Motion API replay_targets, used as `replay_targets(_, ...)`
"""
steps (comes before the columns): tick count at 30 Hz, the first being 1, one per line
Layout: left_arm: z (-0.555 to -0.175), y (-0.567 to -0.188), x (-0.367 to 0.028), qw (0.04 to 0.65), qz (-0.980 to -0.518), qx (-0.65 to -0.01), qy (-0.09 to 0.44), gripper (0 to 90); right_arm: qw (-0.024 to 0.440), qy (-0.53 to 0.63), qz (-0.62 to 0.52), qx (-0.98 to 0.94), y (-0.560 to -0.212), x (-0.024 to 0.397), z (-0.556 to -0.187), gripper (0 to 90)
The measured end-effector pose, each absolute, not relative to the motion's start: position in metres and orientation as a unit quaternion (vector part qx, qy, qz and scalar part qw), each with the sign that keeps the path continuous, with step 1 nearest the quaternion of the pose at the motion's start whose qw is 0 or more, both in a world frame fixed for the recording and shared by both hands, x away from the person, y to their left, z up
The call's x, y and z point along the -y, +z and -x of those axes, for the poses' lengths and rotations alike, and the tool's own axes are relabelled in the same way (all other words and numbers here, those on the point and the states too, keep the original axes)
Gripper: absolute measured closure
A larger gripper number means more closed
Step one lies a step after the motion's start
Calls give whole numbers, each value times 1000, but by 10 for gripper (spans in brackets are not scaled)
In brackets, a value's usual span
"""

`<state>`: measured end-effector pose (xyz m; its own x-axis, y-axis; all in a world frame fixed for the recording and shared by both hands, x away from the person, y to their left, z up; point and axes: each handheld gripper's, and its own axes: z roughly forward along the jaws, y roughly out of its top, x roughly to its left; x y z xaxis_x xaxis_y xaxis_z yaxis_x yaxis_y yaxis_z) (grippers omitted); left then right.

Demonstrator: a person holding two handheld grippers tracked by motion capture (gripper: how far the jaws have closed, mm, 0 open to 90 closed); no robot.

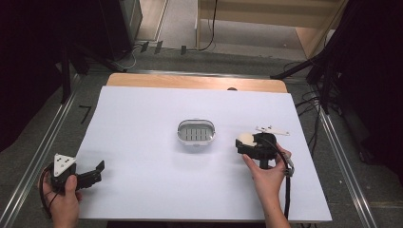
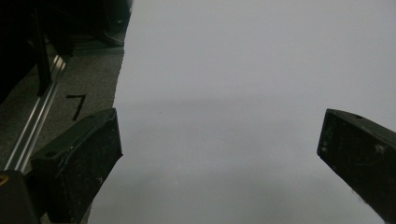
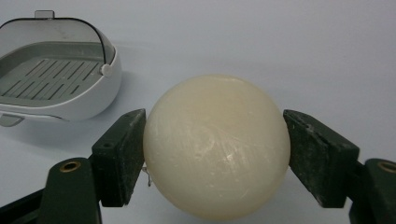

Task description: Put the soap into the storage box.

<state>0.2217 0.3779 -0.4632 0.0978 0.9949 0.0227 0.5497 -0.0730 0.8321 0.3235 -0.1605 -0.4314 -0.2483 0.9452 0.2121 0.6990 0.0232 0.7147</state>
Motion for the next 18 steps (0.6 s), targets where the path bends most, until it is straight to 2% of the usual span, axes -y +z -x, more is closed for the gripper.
replay_targets(18, -222, -463, -378, 344, -657, -588, 324, 3, 160, 378, -578, -706, -425, 141, -331, 254)
